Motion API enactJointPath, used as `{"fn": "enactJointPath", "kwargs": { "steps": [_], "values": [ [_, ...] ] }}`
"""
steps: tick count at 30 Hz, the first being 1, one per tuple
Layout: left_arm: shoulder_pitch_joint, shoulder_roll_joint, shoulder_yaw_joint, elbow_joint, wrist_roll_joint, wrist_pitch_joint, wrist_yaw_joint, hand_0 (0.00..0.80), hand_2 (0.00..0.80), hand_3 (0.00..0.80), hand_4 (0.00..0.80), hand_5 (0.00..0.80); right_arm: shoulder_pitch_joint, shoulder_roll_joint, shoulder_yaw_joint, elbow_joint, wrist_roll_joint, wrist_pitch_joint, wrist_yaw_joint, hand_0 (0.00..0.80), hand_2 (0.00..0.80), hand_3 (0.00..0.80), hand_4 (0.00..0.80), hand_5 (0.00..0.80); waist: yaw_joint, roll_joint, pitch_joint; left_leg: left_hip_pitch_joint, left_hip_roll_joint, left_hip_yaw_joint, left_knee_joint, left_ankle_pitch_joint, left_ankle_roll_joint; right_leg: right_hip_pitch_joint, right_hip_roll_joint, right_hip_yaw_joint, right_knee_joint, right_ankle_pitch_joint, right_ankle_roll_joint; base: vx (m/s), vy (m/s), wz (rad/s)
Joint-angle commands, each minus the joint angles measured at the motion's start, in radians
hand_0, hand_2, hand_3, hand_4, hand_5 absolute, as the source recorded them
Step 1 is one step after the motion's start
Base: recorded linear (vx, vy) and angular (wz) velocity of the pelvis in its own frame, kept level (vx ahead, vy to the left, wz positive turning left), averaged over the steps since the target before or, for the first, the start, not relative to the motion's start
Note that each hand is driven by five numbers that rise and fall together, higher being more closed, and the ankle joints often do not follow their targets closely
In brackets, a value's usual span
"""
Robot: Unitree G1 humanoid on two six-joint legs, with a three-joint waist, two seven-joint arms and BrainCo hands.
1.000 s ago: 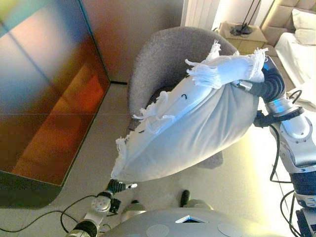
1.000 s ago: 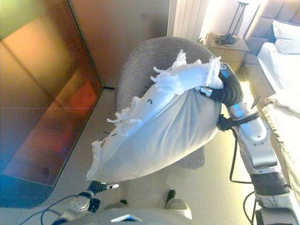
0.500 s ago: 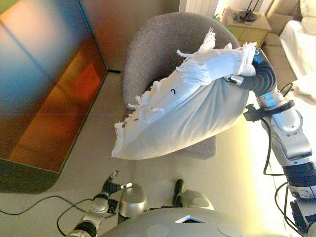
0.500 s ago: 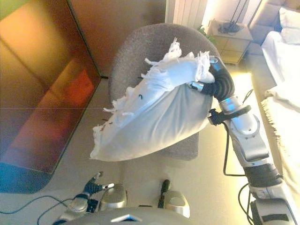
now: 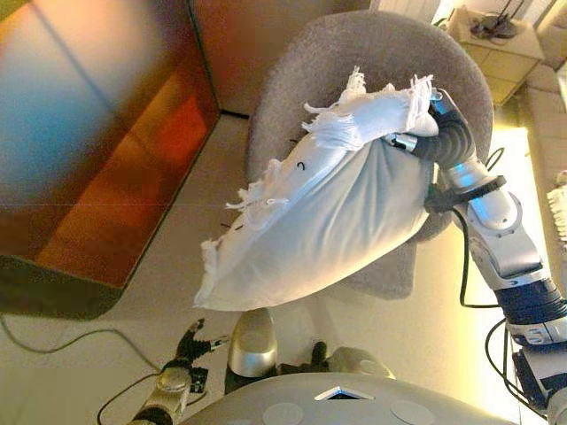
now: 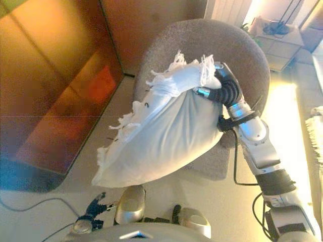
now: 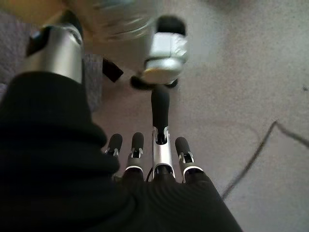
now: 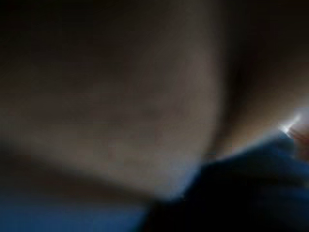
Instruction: Pick up the cushion and take it to the sofa
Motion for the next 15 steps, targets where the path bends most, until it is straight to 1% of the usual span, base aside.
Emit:
{"fn": "enactJointPath", "kwargs": {
  "steps": [1, 2, 3, 4, 5, 6, 7, 8, 9, 10, 11, 12, 13, 14, 15],
  "values": [
    [0.006, 0.008, 0.026, -0.007, -0.052, -0.020, 0.022, 0.000, 0.000, 0.000, 0.000, 0.000, -0.101, 0.000, -0.125, -0.103, 0.116, -0.130, -0.025, 0.800, 0.800, 0.800, 0.800, 0.800, -0.029, -0.059, -0.099, -0.043, -0.014, 0.051, -0.027, 0.148, -0.003, 0.197, -0.142, -0.158, 0.057, -0.044, 0.079, 0.621, 0.317, -0.36],
    [0.007, 0.011, 0.034, -0.007, -0.018, -0.025, 0.021, 0.000, 0.000, 0.000, 0.000, 0.000, -0.077, 0.007, -0.145, -0.117, 0.121, -0.116, -0.025, 0.800, 0.800, 0.800, 0.800, 0.800, -0.023, -0.076, -0.114, -0.046, -0.042, 0.042, 0.005, 0.127, 0.017, 0.206, -0.167, -0.161, 0.082, 0.020, 0.109, 0.599, 0.302, -0.46],
    [0.006, 0.015, 0.032, -0.015, 0.000, -0.027, 0.016, 0.000, 0.000, 0.000, 0.000, 0.000, -0.061, 0.010, -0.157, -0.128, 0.128, -0.106, -0.028, 0.800, 0.800, 0.800, 0.800, 0.800, -0.020, -0.088, -0.126, -0.052, -0.064, 0.044, 0.027, 0.107, 0.033, 0.207, -0.185, -0.167, 0.101, 0.068, 0.126, 0.470, 0.247, -0.41],
    [0.006, 0.018, 0.029, -0.021, 0.005, -0.027, 0.016, 0.000, 0.000, 0.000, 0.000, 0.000, -0.052, 0.012, -0.164, -0.134, 0.131, -0.100, -0.030, 0.800, 0.800, 0.800, 0.800, 0.800, -0.017, -0.095, -0.134, -0.056, -0.077, 0.049, 0.041, 0.094, 0.044, 0.205, -0.195, -0.169, 0.111, 0.093, 0.135, 0.536, 0.294, -0.25],
    [0.005, 0.027, 0.009, -0.036, 0.011, -0.027, 0.028, 0.000, 0.000, 0.000, 0.000, 0.000, -0.027, 0.027, -0.171, -0.140, 0.119, -0.095, -0.046, 0.800, 0.800, 0.800, 0.800, 0.800, -0.008, -0.114, -0.154, -0.050, -0.128, 0.054, 0.055, 0.056, 0.076, 0.186, -0.240, -0.181, 0.166, 0.232, 0.156, 0.537, 0.295, -0.15],
    [-0.002, 0.037, 0.001, -0.037, 0.011, -0.024, 0.032, 0.000, 0.000, 0.000, 0.000, 0.000, -0.015, 0.036, -0.173, -0.140, 0.101, -0.099, -0.059, 0.800, 0.800, 0.800, 0.800, 0.800, -0.006, -0.114, -0.166, -0.049, -0.148, 0.054, 0.067, 0.036, 0.093, 0.162, -0.253, -0.181, 0.207, 0.284, 0.161, 0.579, 0.315, -0.29],
    [-0.009, 0.046, 0.002, -0.040, 0.016, -0.013, 0.032, 0.000, 0.000, 0.000, 0.000, 0.000, -0.013, 0.039, -0.169, -0.138, 0.087, -0.098, -0.071, 0.800, 0.800, 0.800, 0.800, 0.800, -0.007, -0.113, -0.173, -0.042, -0.158, 0.064, 0.073, 0.023, 0.101, 0.135, -0.262, -0.178, 0.243, 0.317, 0.163, 0.474, 0.237, -0.28],
    [-0.019, 0.055, -0.001, -0.040, 0.023, -0.004, 0.032, 0.000, 0.000, 0.000, 0.000, 0.000, -0.014, 0.043, -0.161, -0.136, 0.068, -0.085, -0.093, 0.800, 0.800, 0.800, 0.800, 0.800, -0.017, -0.115, -0.176, -0.027, -0.171, 0.075, 0.076, 0.010, 0.108, 0.103, -0.254, -0.171, 0.247, 0.316, 0.164, 0.429, 0.189, -0.05],
    [-0.029, 0.067, -0.005, -0.040, 0.027, 0.000, 0.024, 0.000, 0.000, 0.000, 0.000, 0.000, -0.005, 0.044, -0.160, -0.132, 0.050, -0.075, -0.112, 0.800, 0.800, 0.800, 0.800, 0.800, -0.026, -0.110, -0.182, -0.014, -0.180, 0.071, 0.065, 0.009, 0.113, 0.069, -0.225, -0.166, 0.230, 0.301, 0.160, 0.382, 0.139, 0.12],
    [-0.035, 0.074, -0.008, -0.041, 0.031, 0.001, 0.016, 0.000, 0.000, 0.000, 0.000, 0.000, -0.001, 0.044, -0.158, -0.125, 0.030, -0.070, -0.130, 0.800, 0.800, 0.800, 0.800, 0.800, -0.031, -0.109, -0.184, -0.006, -0.187, 0.070, 0.058, 0.009, 0.115, 0.046, -0.208, -0.170, 0.210, 0.289, 0.157, 0.297, 0.075, 0.05],
    [-0.042, 0.080, -0.013, -0.044, 0.037, 0.004, 0.010, 0.000, 0.000, 0.000, 0.000, 0.000, -0.005, 0.045, -0.150, -0.106, -0.001, -0.066, -0.156, 0.800, 0.800, 0.800, 0.800, 0.800, -0.036, -0.110, -0.182, 0.014, -0.196, 0.077, 0.051, 0.004, 0.114, 0.009, -0.192, -0.192, 0.163, 0.269, 0.153, 0.307, 0.041, -0.06],
    [-0.044, 0.084, -0.013, -0.054, 0.043, 0.006, 0.012, 0.000, 0.000, 0.000, 0.000, 0.000, -0.026, 0.053, -0.135, -0.067, -0.017, -0.057, -0.173, 0.800, 0.800, 0.800, 0.800, 0.800, -0.038, -0.098, -0.179, 0.050, -0.189, 0.088, 0.033, 0.000, 0.105, -0.059, -0.181, -0.240, 0.087, 0.259, 0.145, 0.300, 0.004, -0.13],
    [-0.044, 0.086, -0.010, -0.062, 0.047, 0.006, 0.010, 0.000, 0.000, 0.000, 0.000, 0.000, -0.041, 0.063, -0.127, -0.029, -0.025, -0.062, -0.184, 0.800, 0.800, 0.800, 0.800, 0.800, -0.042, -0.089, -0.168, 0.082, -0.184, 0.085, 0.019, -0.005, 0.100, -0.106, -0.169, -0.268, 0.044, 0.245, 0.136, 0.272, -0.029, -0.36],
    [-0.048, 0.087, -0.009, -0.070, 0.059, 0.011, 0.007, 0.000, 0.000, 0.000, 0.000, 0.000, -0.052, 0.068, -0.120, 0.004, -0.048, -0.062, -0.208, 0.800, 0.800, 0.800, 0.800, 0.800, -0.052, -0.083, -0.154, 0.114, -0.185, 0.074, 0.007, -0.016, 0.097, -0.162, -0.154, -0.276, 0.004, 0.250, 0.128, 0.205, -0.051, -0.45],
    [-0.048, 0.085, -0.017, -0.076, 0.069, 0.015, 0.007, 0.000, 0.000, 0.000, 0.000, 0.000, -0.063, 0.072, -0.114, 0.027, -0.063, -0.050, -0.234, 0.800, 0.800, 0.800, 0.800, 0.800, -0.062, -0.080, -0.141, 0.134, -0.187, 0.062, 0.002, -0.026, 0.094, -0.196, -0.150, -0.269, -0.033, 0.266, 0.121, 0.171, -0.057, -0.28]
  ]
}}
